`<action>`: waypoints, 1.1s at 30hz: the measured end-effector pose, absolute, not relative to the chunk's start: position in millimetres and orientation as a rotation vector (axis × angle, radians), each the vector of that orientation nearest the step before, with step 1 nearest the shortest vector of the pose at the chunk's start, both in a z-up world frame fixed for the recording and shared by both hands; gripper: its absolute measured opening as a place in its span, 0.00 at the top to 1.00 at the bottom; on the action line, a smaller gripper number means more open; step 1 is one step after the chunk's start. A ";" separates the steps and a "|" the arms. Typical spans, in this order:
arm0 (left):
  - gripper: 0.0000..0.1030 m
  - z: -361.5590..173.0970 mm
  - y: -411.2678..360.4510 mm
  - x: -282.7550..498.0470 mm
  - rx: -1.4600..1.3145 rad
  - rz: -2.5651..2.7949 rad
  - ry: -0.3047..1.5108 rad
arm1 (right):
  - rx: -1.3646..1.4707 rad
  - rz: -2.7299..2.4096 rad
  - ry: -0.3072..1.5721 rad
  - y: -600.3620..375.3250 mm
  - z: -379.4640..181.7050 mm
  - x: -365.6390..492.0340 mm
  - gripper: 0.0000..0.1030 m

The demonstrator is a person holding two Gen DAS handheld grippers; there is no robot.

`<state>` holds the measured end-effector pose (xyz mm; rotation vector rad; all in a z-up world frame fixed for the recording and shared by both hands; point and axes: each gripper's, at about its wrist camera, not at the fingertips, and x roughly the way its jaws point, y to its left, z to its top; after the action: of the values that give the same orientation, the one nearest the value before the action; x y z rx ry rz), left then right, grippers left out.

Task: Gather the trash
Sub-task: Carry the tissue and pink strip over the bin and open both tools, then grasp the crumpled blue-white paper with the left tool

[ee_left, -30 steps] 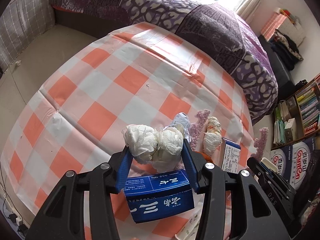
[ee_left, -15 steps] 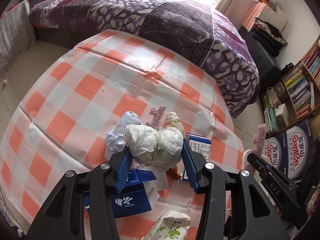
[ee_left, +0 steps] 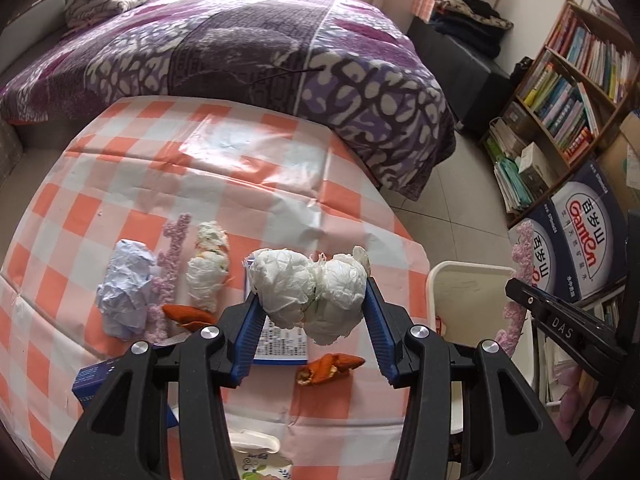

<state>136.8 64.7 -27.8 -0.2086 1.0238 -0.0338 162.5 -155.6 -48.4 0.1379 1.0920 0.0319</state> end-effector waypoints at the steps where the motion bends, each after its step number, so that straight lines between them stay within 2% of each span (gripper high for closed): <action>1: 0.54 -29.3 56.2 138.2 -0.198 -0.047 1.027 | 0.142 0.020 1.093 -162.0 -48.8 162.1 0.90; 5: 0.54 -35.4 23.7 143.4 -0.169 -0.105 1.046 | 0.159 -0.032 1.093 -187.4 -48.6 160.1 0.87; 9: 0.53 -38.7 -8.5 146.6 -0.139 -0.159 1.054 | 0.202 -0.073 1.091 -213.4 -47.5 157.6 0.67; 11: 0.53 -41.2 -22.8 146.9 -0.121 -0.183 1.061 | 0.223 -0.098 1.082 -225.9 -45.8 156.9 0.62; 14: 0.53 -46.6 -40.9 146.8 -0.101 -0.214 1.076 | 0.261 -0.141 1.063 -244.0 -42.6 154.0 0.48; 16: 0.53 -51.0 -49.8 147.1 -0.095 -0.233 1.091 | 0.276 -0.166 1.057 -253.4 -41.9 154.0 0.43; 18: 0.53 -56.3 -55.6 147.3 -0.104 -0.255 1.112 | 0.296 -0.201 1.055 -263.3 -42.6 153.5 0.32; 22: 0.52 -65.9 -66.8 146.6 -0.133 -0.314 1.161 | 0.340 -0.233 1.061 -275.9 -45.2 153.2 0.25; 33: 0.41 -67.7 -45.7 148.8 -0.231 -0.327 1.194 | 0.361 -0.207 1.081 -263.9 -48.8 155.8 0.16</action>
<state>148.8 -45.7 -67.7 -0.2307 1.1943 -0.3274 155.8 -263.9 -48.8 0.3606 1.0808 -0.2068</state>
